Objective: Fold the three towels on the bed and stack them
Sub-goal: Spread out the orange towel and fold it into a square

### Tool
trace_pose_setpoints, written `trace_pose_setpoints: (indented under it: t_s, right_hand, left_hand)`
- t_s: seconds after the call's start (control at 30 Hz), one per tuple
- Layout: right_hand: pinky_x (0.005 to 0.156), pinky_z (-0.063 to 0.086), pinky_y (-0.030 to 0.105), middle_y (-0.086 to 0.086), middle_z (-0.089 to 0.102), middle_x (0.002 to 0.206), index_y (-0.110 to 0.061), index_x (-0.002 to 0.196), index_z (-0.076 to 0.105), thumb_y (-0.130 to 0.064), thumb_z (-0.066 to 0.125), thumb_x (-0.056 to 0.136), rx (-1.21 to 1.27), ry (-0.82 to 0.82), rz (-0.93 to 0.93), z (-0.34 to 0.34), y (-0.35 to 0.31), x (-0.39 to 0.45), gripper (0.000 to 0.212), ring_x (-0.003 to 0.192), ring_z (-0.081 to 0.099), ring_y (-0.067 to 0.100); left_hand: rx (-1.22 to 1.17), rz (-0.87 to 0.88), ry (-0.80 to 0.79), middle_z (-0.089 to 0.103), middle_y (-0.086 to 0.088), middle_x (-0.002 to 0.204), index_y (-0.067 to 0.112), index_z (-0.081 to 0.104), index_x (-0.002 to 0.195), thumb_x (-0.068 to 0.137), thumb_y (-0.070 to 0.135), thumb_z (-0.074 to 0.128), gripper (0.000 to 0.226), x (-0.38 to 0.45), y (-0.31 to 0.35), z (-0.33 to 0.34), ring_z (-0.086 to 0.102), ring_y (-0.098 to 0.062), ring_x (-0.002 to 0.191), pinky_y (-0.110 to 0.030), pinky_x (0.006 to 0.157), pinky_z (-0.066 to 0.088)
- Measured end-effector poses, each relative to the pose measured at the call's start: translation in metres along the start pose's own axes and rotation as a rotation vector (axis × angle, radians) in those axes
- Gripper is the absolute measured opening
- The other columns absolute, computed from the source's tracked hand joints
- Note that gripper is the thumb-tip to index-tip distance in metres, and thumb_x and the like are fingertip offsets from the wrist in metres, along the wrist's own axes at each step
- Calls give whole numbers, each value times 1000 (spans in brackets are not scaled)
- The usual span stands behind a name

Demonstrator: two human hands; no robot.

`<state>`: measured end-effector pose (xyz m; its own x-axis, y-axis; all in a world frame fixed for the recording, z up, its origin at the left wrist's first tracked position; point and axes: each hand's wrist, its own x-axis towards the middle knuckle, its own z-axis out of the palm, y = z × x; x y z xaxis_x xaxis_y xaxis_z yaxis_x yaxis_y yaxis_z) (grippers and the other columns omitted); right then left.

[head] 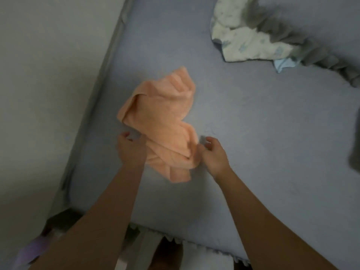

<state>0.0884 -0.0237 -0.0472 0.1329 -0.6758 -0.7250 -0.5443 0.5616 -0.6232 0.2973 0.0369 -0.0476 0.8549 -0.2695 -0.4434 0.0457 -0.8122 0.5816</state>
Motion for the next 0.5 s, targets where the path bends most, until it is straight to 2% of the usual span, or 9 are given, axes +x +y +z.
trace_pose_setpoints:
  t_s: [0.03,0.1,0.17,0.23,0.3,0.37,0.43,0.5]
  right_hand:
    - [98,46,36,2,60,126,-22,127,51,-41,66,85,34,9,36,15,-10,8,48,113,59,22]
    - [92,48,37,-3,55,118,-17,134,46,-46,69,80,21,-4,85,35,-23,22,66,108,57,20]
    - [89,47,36,0,51,114,-14,140,40,-43,70,78,-23,-4,125,46,-26,26,76,105,55,22]
    - [92,50,39,7,58,120,-9,138,45,-35,71,80,-53,-12,166,50,-20,22,69,108,59,27]
    - [88,52,39,15,65,121,-3,128,57,-28,69,84,-71,-49,187,47,-8,12,52,99,62,27]
    - [83,53,37,16,68,117,-4,123,64,-26,67,86,-61,-112,186,38,9,0,43,94,64,25]
    - [82,54,36,11,68,116,-10,125,64,-28,66,86,-88,-159,196,25,29,-14,42,95,64,22]
    - [84,54,38,7,67,108,-11,125,63,-28,64,87,-204,-192,251,12,50,-24,41,97,63,24]
  left_hand:
    - [-50,-41,-85,57,-16,129,3,46,136,79,25,75,67,14,-3,-3,57,-29,114,-34,92,46]
    - [-98,-105,-282,57,-13,127,3,44,136,79,21,76,68,31,-10,-3,58,-29,114,-37,86,49]
    - [-54,-90,-438,60,-9,114,4,52,128,81,17,75,54,32,-20,-2,62,-28,104,-33,79,49]
    - [-85,-59,-550,66,-12,102,6,60,111,84,8,70,29,19,-31,0,66,-28,91,-38,79,53]
    - [-26,-28,-597,69,-14,95,5,62,104,83,10,62,22,0,-47,-1,66,-30,87,-39,74,54]
    - [25,-57,-571,68,-11,93,5,64,104,74,24,54,37,-20,-64,-6,64,-27,86,-37,72,54]
    - [115,-174,-577,69,-11,99,8,65,108,72,35,49,48,-36,-85,-15,66,-29,91,-44,82,57]
    - [184,-302,-651,68,-5,99,13,64,113,85,35,50,38,-43,-102,-25,65,-25,90,-42,82,57]
